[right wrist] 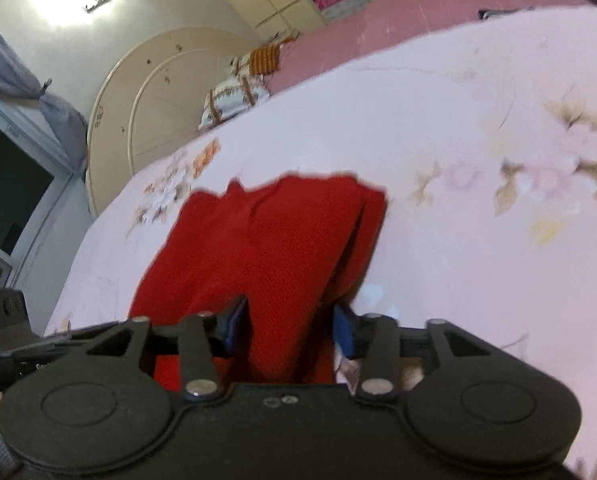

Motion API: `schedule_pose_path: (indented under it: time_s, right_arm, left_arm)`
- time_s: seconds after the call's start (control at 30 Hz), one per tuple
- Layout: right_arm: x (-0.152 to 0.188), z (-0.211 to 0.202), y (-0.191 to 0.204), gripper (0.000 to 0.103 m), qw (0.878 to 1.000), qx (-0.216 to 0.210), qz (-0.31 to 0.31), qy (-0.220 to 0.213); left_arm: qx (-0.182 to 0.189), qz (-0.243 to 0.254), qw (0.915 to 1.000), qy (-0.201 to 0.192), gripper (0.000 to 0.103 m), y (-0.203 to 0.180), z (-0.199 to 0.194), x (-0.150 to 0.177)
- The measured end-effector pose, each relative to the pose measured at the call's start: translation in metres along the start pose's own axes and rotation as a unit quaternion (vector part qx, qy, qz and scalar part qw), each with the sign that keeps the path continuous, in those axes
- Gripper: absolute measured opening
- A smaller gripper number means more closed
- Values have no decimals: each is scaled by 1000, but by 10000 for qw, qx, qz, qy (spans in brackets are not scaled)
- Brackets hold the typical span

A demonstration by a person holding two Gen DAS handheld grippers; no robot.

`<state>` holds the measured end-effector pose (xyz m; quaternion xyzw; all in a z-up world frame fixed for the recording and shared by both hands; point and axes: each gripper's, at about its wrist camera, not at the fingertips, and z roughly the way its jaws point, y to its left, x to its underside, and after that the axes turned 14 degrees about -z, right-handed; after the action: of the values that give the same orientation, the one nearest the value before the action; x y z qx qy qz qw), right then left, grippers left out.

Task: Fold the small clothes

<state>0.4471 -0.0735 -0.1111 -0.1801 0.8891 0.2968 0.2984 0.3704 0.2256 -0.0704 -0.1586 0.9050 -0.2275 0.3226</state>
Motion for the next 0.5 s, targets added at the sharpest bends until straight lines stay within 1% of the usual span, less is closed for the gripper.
schedule_pose_path:
  time_s: [0.03,0.07,0.1,0.13,0.17,0.23,0.27,0.3,0.33,0.37,0.4,0.43,0.47,0.5]
  right_arm:
    - [-2,-10,-4,53,9998,65,65,-198]
    - [-3,-14,-7,52,9993,74,130,-343]
    - [-6,-15,-12,50,9990,49,216,-377]
    - [-9,-11,-16,49,9990,30,311,-329]
    - [-12,-5,-21,45,9990,34,383,-236]
    - [-16,6,-21,33,9992,70,373,-139]
    - [-17,8,-20,17,9995,69,242,-195]
    - [-17,3,-17,13,9995,-2,2,-324]
    - [-19,3,-9,12,9984,29,-331,-452]
    - [-20,5,-3,11,9963,211,-689,-471]
    - [-21,11,-3,9,9952,404,-818,-345]
    - [-19,19,-7,9,9946,613,-821,-165]
    - [-18,18,-13,9,9951,627,-751,-173]
    - [-19,15,-15,14,9958,608,-664,-171]
  left_arm:
    - [-37,-1,10000,-89,71,0,-2,-2]
    - [-49,-60,9998,-193,71,2,-4,-6]
    - [-12,-197,9994,-295,71,5,-4,-11]
    - [-1,-330,9988,-353,71,6,-2,-14]
    - [-6,-453,9983,-358,71,8,1,-17]
    - [-62,-544,9982,-243,71,9,13,-22]
    - [-107,-502,9986,-152,71,8,19,-22]
    - [-209,-430,9988,-75,71,7,26,-21]
    - [-318,-392,9987,-41,71,5,30,-19]
    - [-361,-407,9985,-76,71,4,33,-20]
    - [-425,-379,9983,-115,71,2,34,-20]
    - [-508,-291,9982,-133,71,-2,36,-20]
    - [-565,-238,9980,-139,71,-6,34,-19]
    - [-577,-197,9981,-134,71,-9,29,-17]
